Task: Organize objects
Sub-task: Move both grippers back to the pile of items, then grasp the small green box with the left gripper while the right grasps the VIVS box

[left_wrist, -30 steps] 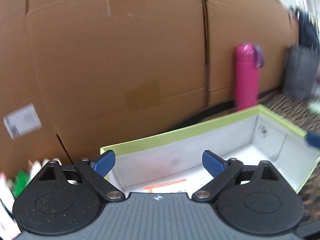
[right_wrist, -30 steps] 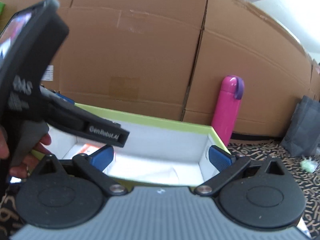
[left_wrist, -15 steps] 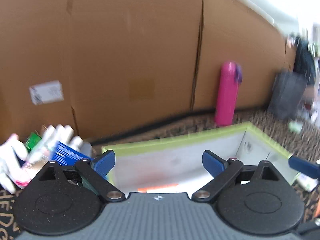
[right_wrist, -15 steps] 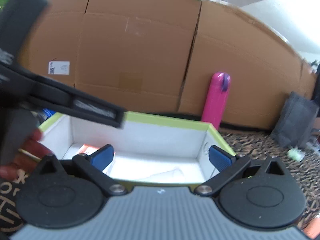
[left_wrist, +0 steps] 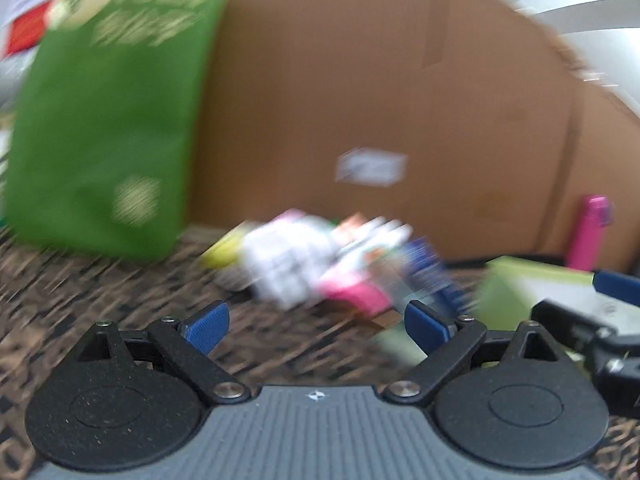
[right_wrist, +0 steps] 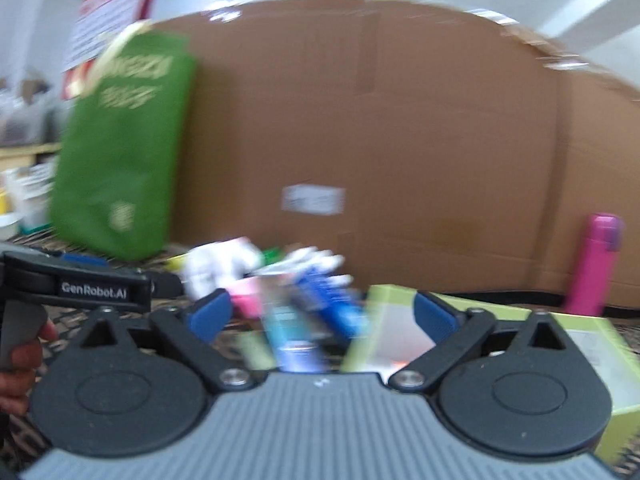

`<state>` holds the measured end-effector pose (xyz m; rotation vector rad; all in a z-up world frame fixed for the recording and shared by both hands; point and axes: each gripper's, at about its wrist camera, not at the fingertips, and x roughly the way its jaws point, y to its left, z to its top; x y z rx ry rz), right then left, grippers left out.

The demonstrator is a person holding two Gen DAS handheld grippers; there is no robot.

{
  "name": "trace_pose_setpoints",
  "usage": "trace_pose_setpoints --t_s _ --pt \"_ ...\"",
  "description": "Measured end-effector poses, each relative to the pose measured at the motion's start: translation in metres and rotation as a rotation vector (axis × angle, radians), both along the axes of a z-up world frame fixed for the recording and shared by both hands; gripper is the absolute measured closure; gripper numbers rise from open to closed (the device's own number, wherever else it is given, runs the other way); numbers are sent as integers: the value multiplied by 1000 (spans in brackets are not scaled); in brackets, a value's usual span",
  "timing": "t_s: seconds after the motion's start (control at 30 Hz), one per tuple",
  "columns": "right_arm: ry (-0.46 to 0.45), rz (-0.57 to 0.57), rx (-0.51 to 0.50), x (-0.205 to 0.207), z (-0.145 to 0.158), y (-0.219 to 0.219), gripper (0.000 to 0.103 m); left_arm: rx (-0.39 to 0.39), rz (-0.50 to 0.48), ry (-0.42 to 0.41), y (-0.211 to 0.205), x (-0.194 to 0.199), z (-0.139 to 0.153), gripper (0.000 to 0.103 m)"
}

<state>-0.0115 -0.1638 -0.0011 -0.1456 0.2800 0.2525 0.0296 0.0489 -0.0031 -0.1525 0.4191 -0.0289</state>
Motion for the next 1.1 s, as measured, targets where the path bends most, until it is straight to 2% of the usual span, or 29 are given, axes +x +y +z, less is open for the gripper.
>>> trace_pose_setpoints --t_s 0.1,0.17,0.3,0.4,0.5,0.57,0.67,0.73,0.83,0.9,1.0,1.1 --pt "45 94 -27 20 -10 39 18 1 100 47 33 2 -10 5" --pt "74 118 -83 38 -22 62 24 2 123 53 48 4 -10 5" --pt "99 -7 -256 80 -49 90 24 7 94 35 60 3 -9 5" --pt "160 -85 -296 107 -65 86 19 33 55 44 59 9 -12 5" --pt "281 -87 -272 123 -78 80 15 29 10 58 57 15 -16 5" --pt "322 -70 -199 119 -77 72 15 24 -7 61 56 20 -18 5" --pt "387 51 -58 93 -60 62 17 16 -41 94 52 30 -20 5" --pt "394 130 10 76 -54 58 22 2 -86 111 47 36 -21 5" --pt "349 81 -47 60 -51 57 30 -7 -153 131 32 45 -21 5" --pt "329 37 -90 59 -51 57 42 7 -206 134 19 51 -21 5" --pt "367 34 -41 67 -53 56 52 49 -275 140 -2 60 -21 7" --pt "365 42 -54 59 -55 57 56 87 -343 164 -17 67 -26 14"
